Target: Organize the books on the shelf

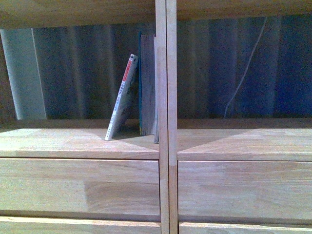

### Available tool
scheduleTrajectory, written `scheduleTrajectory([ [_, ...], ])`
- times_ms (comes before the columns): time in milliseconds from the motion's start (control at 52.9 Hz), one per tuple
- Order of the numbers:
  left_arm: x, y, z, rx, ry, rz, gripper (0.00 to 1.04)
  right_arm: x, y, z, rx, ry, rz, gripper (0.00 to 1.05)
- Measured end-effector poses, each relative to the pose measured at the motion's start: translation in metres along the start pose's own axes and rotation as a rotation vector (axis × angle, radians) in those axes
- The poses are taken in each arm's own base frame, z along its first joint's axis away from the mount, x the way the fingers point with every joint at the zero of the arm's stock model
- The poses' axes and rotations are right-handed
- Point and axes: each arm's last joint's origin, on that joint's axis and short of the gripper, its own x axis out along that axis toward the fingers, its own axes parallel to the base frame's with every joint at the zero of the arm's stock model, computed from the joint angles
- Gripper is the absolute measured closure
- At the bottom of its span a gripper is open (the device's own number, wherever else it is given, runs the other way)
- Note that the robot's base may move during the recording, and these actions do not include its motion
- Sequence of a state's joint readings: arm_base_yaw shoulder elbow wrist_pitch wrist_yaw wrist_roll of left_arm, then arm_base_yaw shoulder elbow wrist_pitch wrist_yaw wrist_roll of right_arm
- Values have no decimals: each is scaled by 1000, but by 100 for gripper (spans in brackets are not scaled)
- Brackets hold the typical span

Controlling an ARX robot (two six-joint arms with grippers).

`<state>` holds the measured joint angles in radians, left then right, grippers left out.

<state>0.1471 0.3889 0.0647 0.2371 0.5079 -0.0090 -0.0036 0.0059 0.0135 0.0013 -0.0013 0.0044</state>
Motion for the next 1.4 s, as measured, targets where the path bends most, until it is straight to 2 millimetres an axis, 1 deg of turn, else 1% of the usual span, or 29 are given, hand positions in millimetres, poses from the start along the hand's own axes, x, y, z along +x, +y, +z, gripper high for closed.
scheduleTrajectory([
  [38, -1, -1, -5, 19, -32, 95, 13, 0, 0, 0, 0, 0, 0, 102],
  [76, -1, -4, -7, 29, -55, 144, 18, 0, 0, 0, 0, 0, 0, 102],
  [95, -1, -4, -7, 31, -66, 206, 22, 0, 0, 0, 0, 0, 0, 102],
  [113, -1, -5, -7, 31, -71, 225, 24, 0, 0, 0, 0, 0, -2, 102],
  [170, -3, -5, -5, 35, -94, 321, 34, 0, 0, 0, 0, 0, -1, 102],
  [208, -4, -5, -4, 34, -98, 350, 39, 0, 0, 0, 0, 0, -1, 102],
  [321, -6, -5, -5, 34, -97, 362, 59, 0, 0, 0, 0, 0, -1, 102],
  [491, -9, -7, -5, 34, -98, 362, 102, 0, 0, 0, 0, 0, -1, 102],
  [567, -15, -9, -10, 29, -65, 362, 102, 0, 0, 0, 0, 0, -1, 102],
  [624, -19, -11, -9, 33, -89, 363, 102, 0, 0, 0, 0, 0, -1, 102],
  [964, -20, -11, -9, 34, -94, 363, 102, 0, 0, 0, 0, 0, -1, 102],
  [983, -20, -11, -9, 33, -94, 363, 101, 0, 0, 0, -2, 0, -1, 100],
  [1021, -20, -11, -9, 34, -94, 363, 97, 0, 0, 0, -2, 0, -1, 93],
  [1096, -20, -11, -9, 34, -94, 363, 82, 0, 0, 0, -1, 0, -1, 81],
  [1115, -20, -11, -9, 34, -94, 363, 81, 0, 0, 0, -1, 0, -1, 78],
  [1134, -20, -11, -9, 34, -94, 363, 77, 0, 0, 0, -2, 0, -1, 76],
  [1172, -20, -11, -9, 34, -94, 363, 70, 0, 0, 0, -1, 0, -1, 69],
  [1191, -20, -11, -9, 34, -94, 363, 68, 0, 0, 0, -2, 0, -1, 66],
  [1210, -20, -11, -9, 34, -94, 363, 65, 0, 0, 0, -1, 0, -1, 64],
  [1248, -20, -11, -9, 34, -94, 363, 58, 0, 0, 0, -2, 0, -1, 57],
  [1266, -20, -11, -9, 34, -94, 363, 54, 0, 0, 0, -1, 0, -1, 52],
  [1285, -20, -11, -9, 34, -94, 363, 51, 0, 0, 0, -1, 0, -1, 50],
  [1323, -20, -11, -9, 34, -94, 363, 45, 0, 0, 0, -2, 0, -1, 43],
  [1380, -20, -11, -9, 34, -94, 363, 35, 0, 0, 0, -2, 0, -1, 35],
  [1399, -20, -11, -9, 34, -94, 363, 33, 0, 0, 0, -2, 0, -1, 31],
])
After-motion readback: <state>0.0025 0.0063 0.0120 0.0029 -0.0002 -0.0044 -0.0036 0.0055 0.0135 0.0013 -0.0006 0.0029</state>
